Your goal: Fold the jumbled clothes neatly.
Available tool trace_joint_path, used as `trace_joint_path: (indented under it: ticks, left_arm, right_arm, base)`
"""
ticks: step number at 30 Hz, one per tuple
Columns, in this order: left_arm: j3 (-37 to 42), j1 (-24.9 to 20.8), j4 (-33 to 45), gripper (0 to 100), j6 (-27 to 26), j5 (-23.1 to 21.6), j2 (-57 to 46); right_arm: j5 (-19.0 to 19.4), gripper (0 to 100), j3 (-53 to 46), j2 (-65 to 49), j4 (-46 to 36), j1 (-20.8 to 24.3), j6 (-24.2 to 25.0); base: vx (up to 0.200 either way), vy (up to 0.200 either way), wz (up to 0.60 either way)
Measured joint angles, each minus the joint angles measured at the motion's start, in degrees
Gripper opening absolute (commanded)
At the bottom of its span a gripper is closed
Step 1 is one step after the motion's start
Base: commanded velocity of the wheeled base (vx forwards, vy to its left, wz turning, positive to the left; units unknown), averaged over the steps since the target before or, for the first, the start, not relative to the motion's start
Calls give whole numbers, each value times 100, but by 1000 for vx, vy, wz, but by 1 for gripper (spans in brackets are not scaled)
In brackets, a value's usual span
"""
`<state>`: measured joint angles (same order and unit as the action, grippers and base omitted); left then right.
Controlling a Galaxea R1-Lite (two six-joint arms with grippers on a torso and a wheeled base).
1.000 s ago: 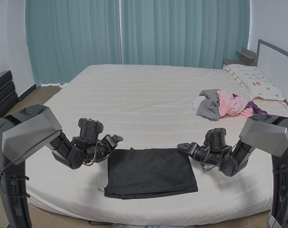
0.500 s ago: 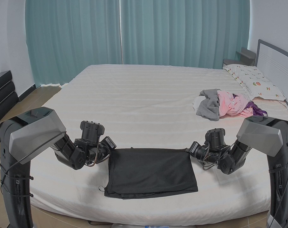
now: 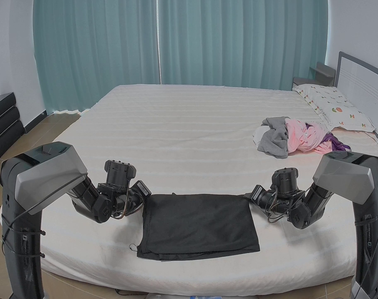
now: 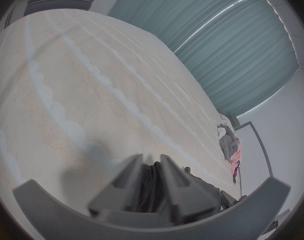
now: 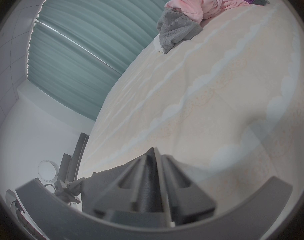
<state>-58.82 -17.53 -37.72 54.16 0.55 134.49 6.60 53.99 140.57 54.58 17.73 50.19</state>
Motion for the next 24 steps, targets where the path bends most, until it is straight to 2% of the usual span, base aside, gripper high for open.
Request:
trace_joint_path:
  ticks: [4, 9, 17, 24]
  left_arm:
    - [74, -5, 11, 100, 9, -9, -34]
    - [347, 39, 6, 100, 11, -55, -260]
    - [1503, 124, -2, 100, 33, -413, -1086]
    - [2445, 100, -210, 100, 340, -566, -1731]
  right_arm:
    - [106, 100, -232, -184, 243, 13, 44]
    - [433, 100, -642, -474, 341, 13, 37]
    - [928, 100, -1207, -672, 444, 71, -317]
    - [1051, 100, -1397, -621, 453, 254, -640]
  base:
    - [0, 0, 0]
    - [0, 0, 0]
    - [0, 0, 0]
    - [0, 0, 0]
